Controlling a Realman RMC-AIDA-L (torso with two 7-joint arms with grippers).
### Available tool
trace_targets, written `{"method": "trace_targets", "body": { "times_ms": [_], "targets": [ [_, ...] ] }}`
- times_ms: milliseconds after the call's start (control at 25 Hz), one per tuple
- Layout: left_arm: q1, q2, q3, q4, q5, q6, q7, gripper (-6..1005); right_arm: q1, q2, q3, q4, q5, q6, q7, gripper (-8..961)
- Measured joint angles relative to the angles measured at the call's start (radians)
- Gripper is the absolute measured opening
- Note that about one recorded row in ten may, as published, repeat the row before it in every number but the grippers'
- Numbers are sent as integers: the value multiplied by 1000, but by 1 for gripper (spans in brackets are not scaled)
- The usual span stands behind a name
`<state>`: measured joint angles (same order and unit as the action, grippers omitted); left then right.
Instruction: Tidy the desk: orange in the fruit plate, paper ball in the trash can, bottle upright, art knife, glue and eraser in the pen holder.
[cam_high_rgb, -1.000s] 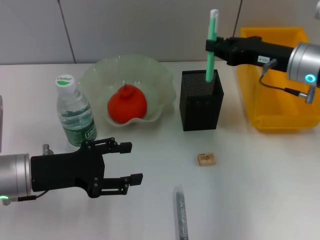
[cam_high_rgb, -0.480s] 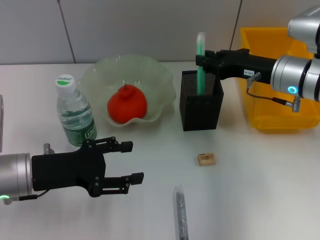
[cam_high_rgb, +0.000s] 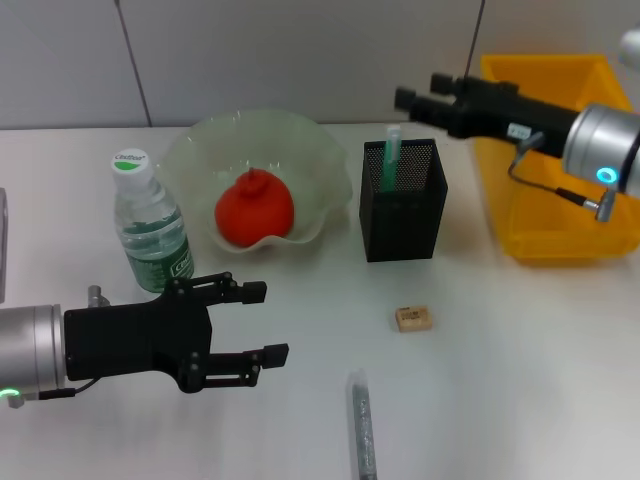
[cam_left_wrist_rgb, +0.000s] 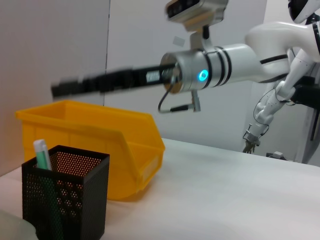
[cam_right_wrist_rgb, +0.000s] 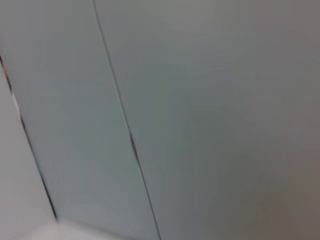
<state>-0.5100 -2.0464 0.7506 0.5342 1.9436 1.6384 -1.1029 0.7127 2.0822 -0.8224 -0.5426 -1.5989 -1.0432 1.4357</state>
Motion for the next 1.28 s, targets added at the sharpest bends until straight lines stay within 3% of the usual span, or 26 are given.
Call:
{"method": "trace_targets", "body": {
  "times_ms": [40,80,120,200,240,320,400,440,480,520,560,640,720,800,840,880,920,960,1040,1080,1120,1280],
  "targets": [
    [0,0,-1,0,0,0,-1,763,-26,-3,0,-1,101,-63,-46,616],
    [0,0,-1,0,0,0,-1,763,-26,-3,0,-1,101,-63,-46,624],
    [0,0,-1,0,0,0,0,762,-66,-8,0,-3,196,-178,-98,633],
    [1,0,-2,0,0,0,1,762,-82,-9,1,-3,223,-228,-114,650],
    [3,-1,-2,0,0,0,3,761,-121,-22,-2,-11,249,-369,-137,659],
    [3,-2,-2,0,0,0,5,761,-136,-30,-5,-13,244,-429,-139,676],
    [6,-6,-3,1,-1,1,10,760,-159,-51,-11,-21,199,-519,-126,685],
    [8,-8,-3,1,-1,1,12,760,-168,-74,-10,-38,112,-569,-61,685],
    [8,-8,-3,1,-1,1,12,760,-168,-74,-10,-38,112,-569,-61,685],
    [9,-10,-4,2,-2,0,12,759,-164,-97,-10,-81,-3,-586,35,685],
    [9,-10,-4,2,-2,0,12,759,-164,-97,-10,-81,-3,-586,35,684],
    [9,-10,-4,1,-2,-2,9,759,-126,-113,-13,-189,-235,-607,201,684],
    [10,-10,-4,1,-2,-1,8,758,-107,-115,-13,-224,-305,-614,254,684],
    [10,-10,-4,1,-2,-1,8,757,-45,-115,-14,-284,-490,-617,392,683],
    [10,-10,-4,2,-2,1,7,757,25,-109,-14,-306,-641,-620,500,682],
    [10,-11,-4,2,-2,1,6,757,25,-109,-14,-306,-641,-620,500,682],
    [10,-11,-4,1,-2,1,6,757,90,-98,-16,-309,-751,-626,563,682],
    [10,-11,-4,1,-2,1,6,756,90,-98,-16,-309,-751,-626,563,681],
    [10,-12,-4,1,-2,-2,10,756,160,-72,-57,-312,-874,-615,612,680],
    [10,-12,-4,1,-2,-2,10,755,160,-72,-57,-312,-874,-615,612,679],
    [10,-12,-4,0,-2,-3,11,755,188,-56,-94,-312,-928,-595,625,679],
    [8,-12,-5,1,-2,-3,12,754,209,-32,-151,-307,-979,-541,629,677]
  ]
}}
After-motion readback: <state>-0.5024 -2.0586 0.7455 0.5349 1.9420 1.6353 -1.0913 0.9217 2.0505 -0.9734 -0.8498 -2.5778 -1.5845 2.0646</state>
